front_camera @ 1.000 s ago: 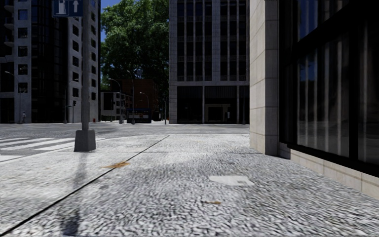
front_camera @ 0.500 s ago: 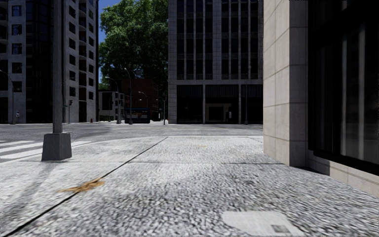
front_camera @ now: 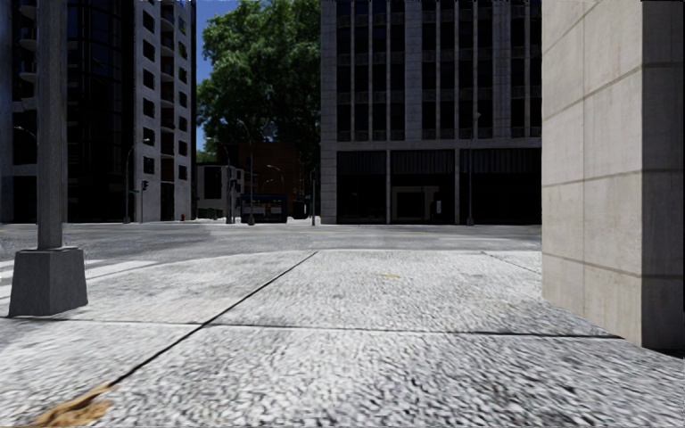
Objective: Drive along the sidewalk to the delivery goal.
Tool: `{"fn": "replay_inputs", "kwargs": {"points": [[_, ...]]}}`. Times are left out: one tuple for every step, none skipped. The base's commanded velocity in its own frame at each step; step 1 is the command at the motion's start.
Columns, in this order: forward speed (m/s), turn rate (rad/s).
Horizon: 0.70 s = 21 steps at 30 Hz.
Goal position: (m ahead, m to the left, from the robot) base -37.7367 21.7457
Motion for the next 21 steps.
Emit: {"fn": "replay_inputs", "kwargs": {"points": [[2.0,0.39],[2.0,0.45],[2.0,0.49],[2.0,0.49],[2.0,0.5],[2.0,0.5],[2.0,0.5],[2.0,0.5],[2.0,0.5],[2.0,0.5],[2.0,0.5],[2.0,0.5],[2.0,0.5],[2.0,0.5],[2.0,0.5],[2.0,0.5],[2.0,0.51],[2.0,0.52],[2.0,0.55],[2.0,0.57],[2.0,0.57]]}}
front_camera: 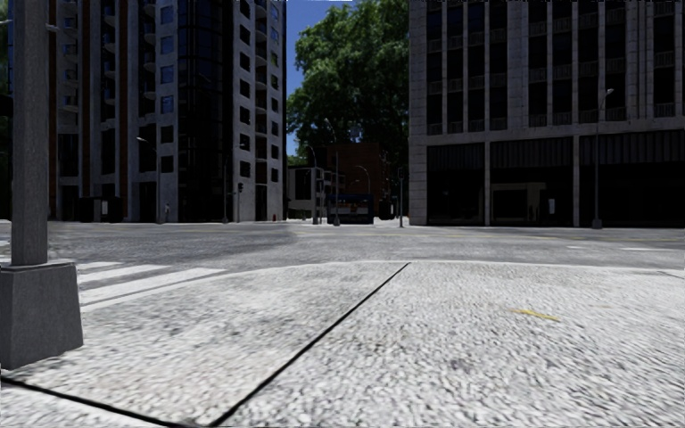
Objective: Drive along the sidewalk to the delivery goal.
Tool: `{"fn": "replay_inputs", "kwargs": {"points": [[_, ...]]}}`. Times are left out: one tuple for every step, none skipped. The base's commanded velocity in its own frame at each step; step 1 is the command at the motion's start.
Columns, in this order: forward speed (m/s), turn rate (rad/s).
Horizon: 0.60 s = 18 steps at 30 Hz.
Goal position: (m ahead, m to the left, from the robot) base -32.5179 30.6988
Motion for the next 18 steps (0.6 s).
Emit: {"fn": "replay_inputs", "kwargs": {"points": [[2.0,0.57],[2.0,0.58],[2.0,0.58],[2.0,0.58],[2.0,0.58],[2.0,0.58],[2.0,0.58],[2.0,0.58],[2.0,0.58],[2.0,0.58],[2.0,0.58],[2.0,0.58],[2.0,0.58],[2.0,0.58],[2.0,0.58],[2.0,0.58],[2.0,0.58],[2.0,0.58]]}}
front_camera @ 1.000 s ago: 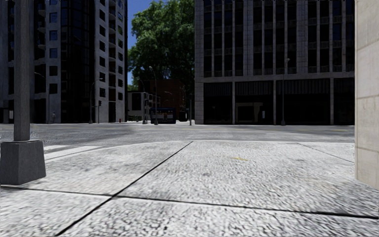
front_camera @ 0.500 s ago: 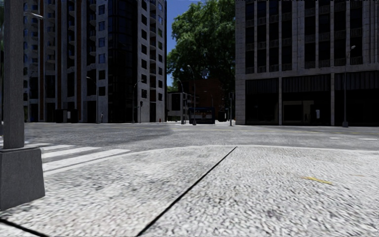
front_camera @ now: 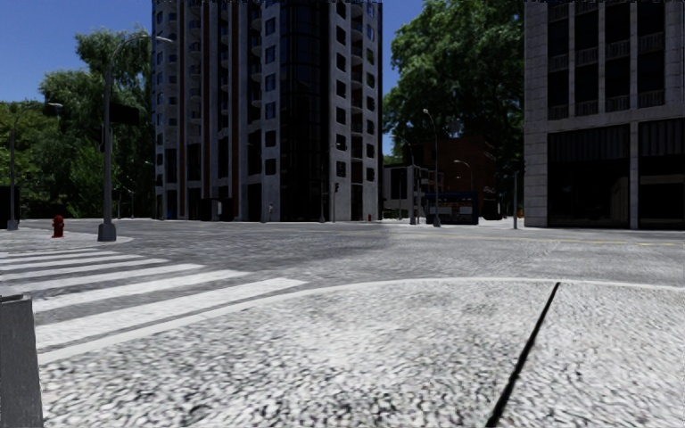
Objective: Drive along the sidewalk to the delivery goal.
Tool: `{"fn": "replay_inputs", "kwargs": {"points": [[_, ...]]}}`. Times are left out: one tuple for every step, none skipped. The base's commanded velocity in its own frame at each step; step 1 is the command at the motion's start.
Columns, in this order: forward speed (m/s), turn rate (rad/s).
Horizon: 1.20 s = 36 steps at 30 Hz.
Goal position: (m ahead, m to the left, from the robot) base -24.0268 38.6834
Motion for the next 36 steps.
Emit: {"fn": "replay_inputs", "kwargs": {"points": [[2.0,0.58],[2.0,0.58],[2.0,0.58],[2.0,0.58],[2.0,0.58],[2.0,0.58],[2.0,0.58],[2.0,0.58],[2.0,0.59],[2.0,0.59],[2.0,0.61],[2.0,0.61],[2.0,0.63],[2.0,0.63],[2.0,0.63],[2.0,0.63],[2.0,0.63],[2.0,0.64],[2.0,0.64],[2.0,0.64],[2.0,0.64],[2.0,0.64],[2.0,0.64],[2.0,0.64],[2.0,0.64],[1.92,0.64],[1.92,0.64],[1.83,0.64],[1.79,0.64],[1.78,0.64],[1.77,0.64],[1.77,0.64],[1.77,0.64],[1.77,0.64],[1.77,0.64],[1.77,0.64]]}}
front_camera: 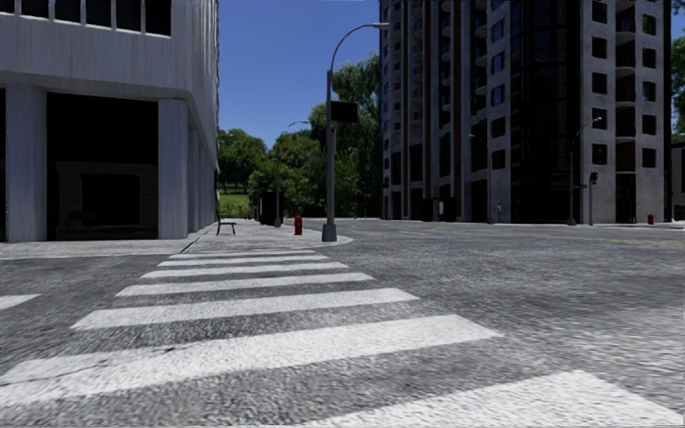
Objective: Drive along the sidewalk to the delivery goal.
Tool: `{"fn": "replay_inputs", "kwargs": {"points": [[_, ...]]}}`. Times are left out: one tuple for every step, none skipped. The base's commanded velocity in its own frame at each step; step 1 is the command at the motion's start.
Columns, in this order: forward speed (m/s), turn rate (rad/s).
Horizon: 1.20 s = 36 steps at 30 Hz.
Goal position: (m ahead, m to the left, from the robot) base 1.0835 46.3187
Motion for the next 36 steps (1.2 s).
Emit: {"fn": "replay_inputs", "kwargs": {"points": [[1.77,0.64],[1.77,0.64],[1.75,0.64],[1.75,0.64],[1.75,0.64],[1.75,0.64],[1.74,0.64],[1.74,0.64],[1.74,0.57],[1.74,0.5],[1.72,0.47],[1.72,0.47],[1.66,0.46],[1.62,0.46],[1.57,0.46],[1.52,0.46],[1.52,0.46],[1.49,0.46],[1.49,0.44],[1.49,0.43],[1.49,0.4],[1.49,0.4],[1.49,0.4],[1.49,0.39],[1.49,0.39],[1.49,0.39],[1.49,0.39],[1.49,0.4],[1.49,0.4],[1.49,0.41],[1.49,0.31],[1.49,0.31],[1.49,0.0],[1.49,0.0],[1.55,0.0],[2.0,0.0]]}}
